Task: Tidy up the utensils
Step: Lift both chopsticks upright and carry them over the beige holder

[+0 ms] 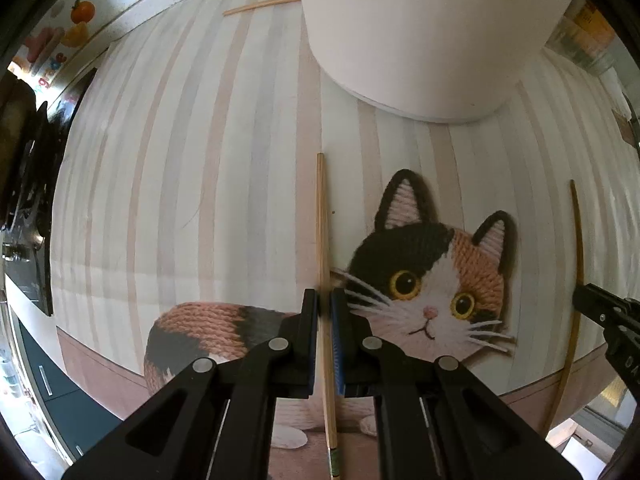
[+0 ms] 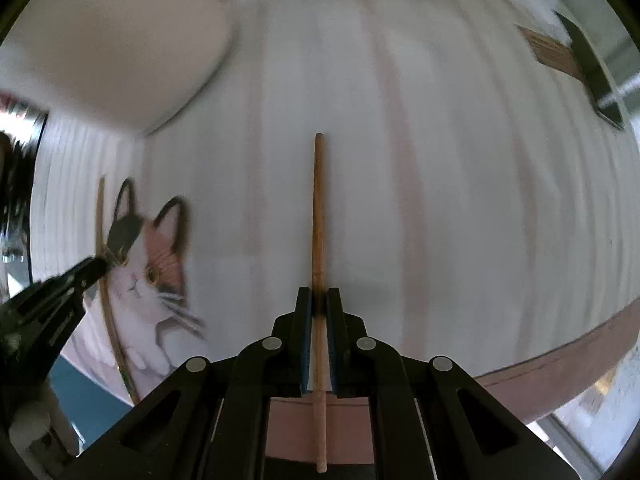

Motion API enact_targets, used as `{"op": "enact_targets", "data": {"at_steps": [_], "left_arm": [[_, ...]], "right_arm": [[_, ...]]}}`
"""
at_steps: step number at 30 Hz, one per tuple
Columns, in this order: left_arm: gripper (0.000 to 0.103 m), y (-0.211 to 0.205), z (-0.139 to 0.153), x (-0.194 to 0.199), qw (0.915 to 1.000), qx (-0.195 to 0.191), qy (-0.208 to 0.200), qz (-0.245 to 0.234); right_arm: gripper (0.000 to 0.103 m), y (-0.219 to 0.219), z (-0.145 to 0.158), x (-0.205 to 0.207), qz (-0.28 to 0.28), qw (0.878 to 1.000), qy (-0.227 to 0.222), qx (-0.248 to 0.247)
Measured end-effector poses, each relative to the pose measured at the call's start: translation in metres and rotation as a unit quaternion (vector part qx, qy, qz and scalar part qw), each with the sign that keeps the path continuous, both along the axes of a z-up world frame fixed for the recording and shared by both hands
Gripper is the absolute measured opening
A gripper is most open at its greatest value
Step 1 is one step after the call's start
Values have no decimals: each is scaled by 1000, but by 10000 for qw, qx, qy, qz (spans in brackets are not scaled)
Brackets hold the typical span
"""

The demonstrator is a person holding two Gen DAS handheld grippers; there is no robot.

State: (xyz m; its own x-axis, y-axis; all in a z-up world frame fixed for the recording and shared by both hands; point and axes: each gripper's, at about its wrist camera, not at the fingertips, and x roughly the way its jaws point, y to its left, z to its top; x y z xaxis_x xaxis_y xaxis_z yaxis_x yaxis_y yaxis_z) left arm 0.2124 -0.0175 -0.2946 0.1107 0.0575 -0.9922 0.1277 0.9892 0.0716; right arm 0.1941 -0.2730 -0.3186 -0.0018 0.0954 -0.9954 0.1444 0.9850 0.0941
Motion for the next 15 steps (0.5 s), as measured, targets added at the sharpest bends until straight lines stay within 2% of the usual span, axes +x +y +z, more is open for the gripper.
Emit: {"op": "enact_targets", "data": {"at_steps": [4, 7, 10, 15], "left_arm": [[5, 5, 0, 3, 10000, 15, 6, -8], [5, 7, 0, 6, 10000, -24, 20, 10], [5, -15, 6, -1, 10000, -50, 24, 55], [4, -19, 7, 2, 10000, 26, -10, -21]], "right_arm": [[7, 14, 2, 4, 264, 9992, 19, -292], [7, 19, 4, 6, 311, 9990, 71, -313], [8, 25, 2, 7, 365, 9986, 115, -371], [8, 53, -5, 13, 495, 9966, 144, -639]]}}
